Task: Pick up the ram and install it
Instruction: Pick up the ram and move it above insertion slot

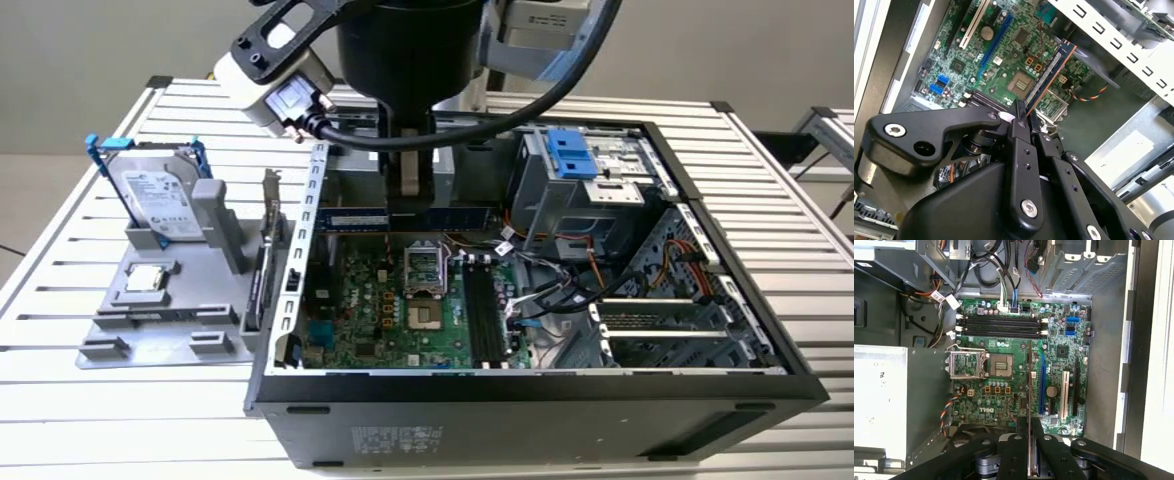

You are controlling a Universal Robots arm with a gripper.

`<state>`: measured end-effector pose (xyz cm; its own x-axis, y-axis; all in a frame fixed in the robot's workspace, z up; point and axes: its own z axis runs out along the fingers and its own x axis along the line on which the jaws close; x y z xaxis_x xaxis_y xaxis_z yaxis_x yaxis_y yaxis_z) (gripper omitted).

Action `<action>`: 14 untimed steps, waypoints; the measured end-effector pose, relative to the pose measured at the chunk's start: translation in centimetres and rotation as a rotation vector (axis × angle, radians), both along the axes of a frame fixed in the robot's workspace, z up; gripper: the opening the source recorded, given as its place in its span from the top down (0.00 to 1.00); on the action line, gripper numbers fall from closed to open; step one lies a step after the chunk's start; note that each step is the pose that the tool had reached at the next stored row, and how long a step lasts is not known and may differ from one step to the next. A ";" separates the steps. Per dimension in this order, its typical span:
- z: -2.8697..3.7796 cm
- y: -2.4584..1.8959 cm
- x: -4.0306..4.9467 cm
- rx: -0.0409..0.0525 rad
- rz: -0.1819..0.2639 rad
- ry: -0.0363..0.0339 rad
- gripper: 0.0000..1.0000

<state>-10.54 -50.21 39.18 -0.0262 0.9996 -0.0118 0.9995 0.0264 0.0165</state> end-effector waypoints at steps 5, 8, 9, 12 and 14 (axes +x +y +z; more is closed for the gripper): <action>0.00 0.00 0.41 0.0001 0.000 0.0000 1.00; 0.00 0.00 0.65 0.0001 0.000 -0.0001 1.00; 0.00 0.00 0.74 0.0000 0.000 0.0000 1.00; 0.00 0.00 0.98 0.0001 0.000 0.0000 1.00; 0.00 0.00 1.13 0.0001 0.000 0.0000 1.00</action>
<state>-9.41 -50.21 39.18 -0.0261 0.9996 -0.0118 0.9995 0.0263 0.0165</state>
